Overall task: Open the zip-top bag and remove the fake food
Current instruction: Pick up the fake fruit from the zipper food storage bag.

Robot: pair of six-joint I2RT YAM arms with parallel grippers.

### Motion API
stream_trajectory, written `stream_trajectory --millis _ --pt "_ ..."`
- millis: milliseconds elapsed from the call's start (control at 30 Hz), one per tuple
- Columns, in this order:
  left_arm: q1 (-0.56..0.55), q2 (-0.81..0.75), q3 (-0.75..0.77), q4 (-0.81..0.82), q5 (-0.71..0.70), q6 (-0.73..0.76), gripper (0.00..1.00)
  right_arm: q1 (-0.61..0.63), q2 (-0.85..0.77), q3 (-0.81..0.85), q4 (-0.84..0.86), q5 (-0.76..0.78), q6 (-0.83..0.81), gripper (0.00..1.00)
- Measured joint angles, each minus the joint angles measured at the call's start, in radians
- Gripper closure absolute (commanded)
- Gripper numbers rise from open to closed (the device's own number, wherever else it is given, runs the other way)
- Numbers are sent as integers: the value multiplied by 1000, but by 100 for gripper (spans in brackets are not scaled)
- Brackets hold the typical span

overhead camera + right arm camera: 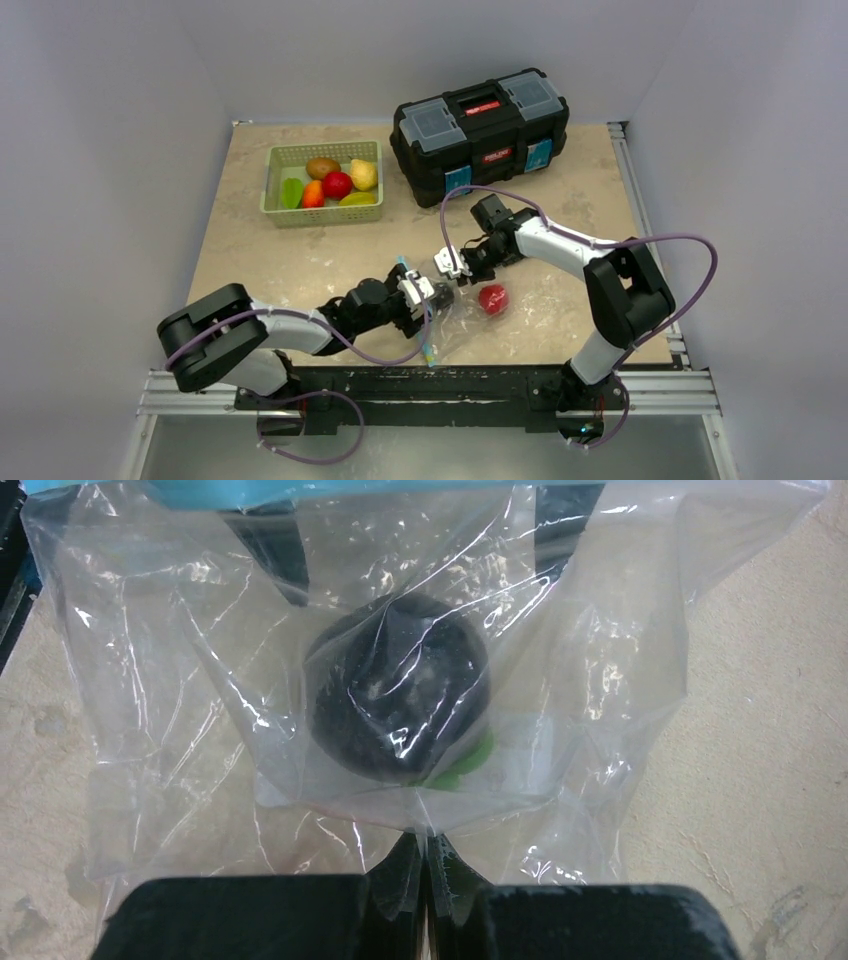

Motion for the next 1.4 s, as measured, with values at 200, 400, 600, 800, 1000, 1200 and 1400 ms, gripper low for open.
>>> stream_trajectory --millis 200,400,600,800,1000,1200,1400 --pt "-1 101 26 97 2 -3 11 3 2 0 -3 -10 15 100" --pt "-1 160 53 164 7 -11 10 25 23 10 -7 -7 33 100" --pt "0 220 56 220 4 -29 12 18 40 12 -18 10 46 100" --pt "0 235 56 246 -5 -45 11 16 40 13 -18 16 61 100" --pt "0 271 56 334 -16 -55 14 16 40 31 -27 7 65 100" --pt "0 309 51 438 -20 -76 28 16 57 56 -46 -35 72 100" --pt "-1 309 51 459 -21 -77 30 20 67 74 -50 -66 93 100"
